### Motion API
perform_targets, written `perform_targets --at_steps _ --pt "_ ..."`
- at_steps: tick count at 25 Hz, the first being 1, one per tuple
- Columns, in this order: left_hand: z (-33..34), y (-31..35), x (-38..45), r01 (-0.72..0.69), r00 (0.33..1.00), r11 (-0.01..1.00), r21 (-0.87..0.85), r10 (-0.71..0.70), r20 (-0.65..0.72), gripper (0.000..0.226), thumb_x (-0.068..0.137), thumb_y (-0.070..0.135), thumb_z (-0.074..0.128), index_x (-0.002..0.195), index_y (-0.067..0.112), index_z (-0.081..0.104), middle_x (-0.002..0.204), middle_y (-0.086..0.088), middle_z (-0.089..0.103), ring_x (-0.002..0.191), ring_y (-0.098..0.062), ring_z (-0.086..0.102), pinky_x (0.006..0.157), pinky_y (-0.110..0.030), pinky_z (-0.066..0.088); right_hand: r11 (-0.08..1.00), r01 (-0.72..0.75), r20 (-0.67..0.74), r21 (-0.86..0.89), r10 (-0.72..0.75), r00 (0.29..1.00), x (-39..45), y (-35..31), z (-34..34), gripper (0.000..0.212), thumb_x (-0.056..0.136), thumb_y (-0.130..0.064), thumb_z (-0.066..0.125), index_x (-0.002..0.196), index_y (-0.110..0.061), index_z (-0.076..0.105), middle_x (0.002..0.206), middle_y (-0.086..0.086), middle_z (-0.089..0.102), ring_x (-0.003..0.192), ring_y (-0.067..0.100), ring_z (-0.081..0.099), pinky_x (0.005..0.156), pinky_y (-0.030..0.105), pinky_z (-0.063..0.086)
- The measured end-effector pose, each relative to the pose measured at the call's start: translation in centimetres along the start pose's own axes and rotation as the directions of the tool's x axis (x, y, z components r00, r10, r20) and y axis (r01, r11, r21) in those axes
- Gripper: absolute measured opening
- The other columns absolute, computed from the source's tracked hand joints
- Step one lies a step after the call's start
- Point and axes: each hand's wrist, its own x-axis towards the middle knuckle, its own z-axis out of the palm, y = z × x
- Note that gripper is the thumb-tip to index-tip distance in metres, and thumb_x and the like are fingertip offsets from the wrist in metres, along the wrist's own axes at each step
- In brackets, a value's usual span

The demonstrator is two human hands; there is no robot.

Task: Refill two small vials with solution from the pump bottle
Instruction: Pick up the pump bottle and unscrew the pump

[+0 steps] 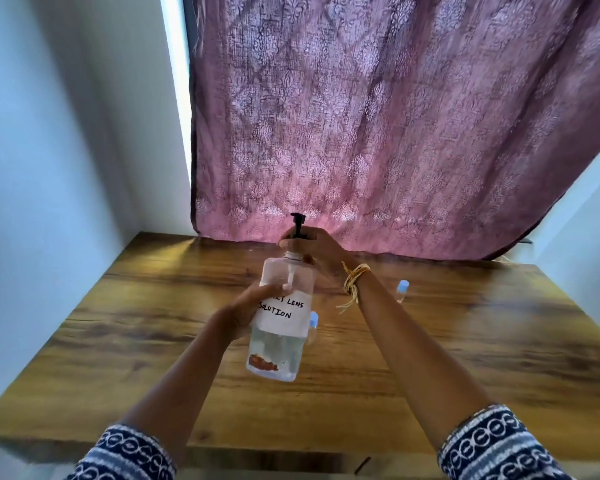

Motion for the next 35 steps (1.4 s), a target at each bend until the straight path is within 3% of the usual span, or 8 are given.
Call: perform_targets --at_steps 4,7,12,14,19,24,28,35 --pt "-0.3 -0.8 0.5 -0.114 0.985 0.986 0.122 0.128 -0.112 0.039 0.057 0.038 0.079 0.090 0.020 0.070 0.083 -0.010 0.074 0.073 -0.026 0.071 0.063 -0.033 0.057 0.998 -0.016 -0.059 0.068 0.020 0.998 0.1 0.9 0.3 0.013 0.084 0.000 0.065 0.087 -0.013 0.067 0.076 -0.001 0.063 0.068 0.007 0.060 0.065 0.016 0.051" --pt "-0.9 -1.4 0.7 -0.106 0.975 0.985 0.135 0.129 -0.183 0.045 0.056 0.038 0.080 0.093 0.016 0.068 0.083 -0.010 0.075 0.073 -0.026 0.071 0.062 -0.033 0.057 0.996 -0.014 -0.124 0.086 0.024 0.992 0.4 1.7 0.5 0.018 0.084 0.004 0.064 0.100 -0.005 0.066 0.089 0.007 0.066 0.084 0.020 0.062 0.082 0.029 0.055" --pt "-1.5 -1.0 0.9 -0.134 0.963 0.981 0.138 0.162 -0.216 0.029 0.069 0.028 0.075 0.094 0.015 0.069 0.080 -0.008 0.076 0.070 -0.022 0.072 0.058 -0.029 0.057 0.988 -0.031 -0.182 0.150 0.058 0.982 0.9 2.3 0.3 0.032 0.084 0.010 0.061 0.116 0.005 0.061 0.110 0.021 0.067 0.098 0.031 0.067 0.088 0.037 0.055" --pt "-1.2 -0.1 1.2 -0.146 0.955 0.978 0.149 0.178 -0.235 0.030 0.069 0.028 0.073 0.096 0.014 0.068 0.080 -0.008 0.076 0.070 -0.022 0.072 0.058 -0.029 0.056 0.987 -0.009 -0.207 0.161 0.043 0.977 1.1 1.6 0.5 0.025 0.079 0.003 0.071 0.104 0.000 0.068 0.102 0.020 0.070 0.095 0.031 0.068 0.091 0.041 0.055" --pt "-0.2 3.3 2.2 -0.210 0.956 0.971 0.116 0.228 -0.182 0.020 0.066 0.035 0.075 0.082 0.023 0.075 0.078 -0.007 0.076 0.069 -0.022 0.072 0.058 -0.029 0.057 0.992 0.072 -0.290 0.105 -0.039 0.956 2.4 -1.8 -0.4 0.016 0.073 -0.012 0.080 0.087 -0.007 0.074 0.081 0.007 0.074 0.071 0.016 0.069 0.070 0.028 0.059" --pt "0.7 8.7 3.4 -0.231 0.959 0.962 0.149 0.250 -0.131 0.047 0.057 0.046 0.074 0.094 0.017 0.069 0.080 -0.009 0.075 0.070 -0.024 0.071 0.060 -0.031 0.057 0.971 0.149 -0.269 0.185 -0.096 0.958 3.7 -6.4 -2.1 0.012 0.079 -0.001 0.072 0.091 -0.001 0.072 0.075 0.005 0.074 0.073 0.019 0.068 0.083 0.037 0.058" --pt "1.0 12.9 4.2 -0.264 0.955 0.939 0.219 0.287 -0.076 0.034 0.068 0.033 0.072 0.096 0.016 0.066 0.078 -0.006 0.075 0.070 -0.022 0.071 0.059 -0.031 0.058 0.942 0.211 -0.190 0.261 -0.164 0.968 4.3 -9.7 -3.9 0.014 0.085 0.004 0.062 0.097 0.002 0.069 0.080 0.004 0.075 0.078 0.018 0.070 0.083 0.032 0.058" --pt "2.1 16.7 4.6 -0.375 0.916 0.881 0.289 0.400 -0.029 0.029 0.067 0.027 0.070 0.095 0.017 0.066 0.072 -0.001 0.075 0.067 -0.016 0.072 0.058 -0.027 0.057 0.941 0.339 -0.282 -0.018 -0.330 0.901 4.4 -13.6 -4.5 0.021 0.074 -0.001 0.077 0.094 0.004 0.072 0.082 0.010 0.072 0.073 0.018 0.067 0.077 0.029 0.058"
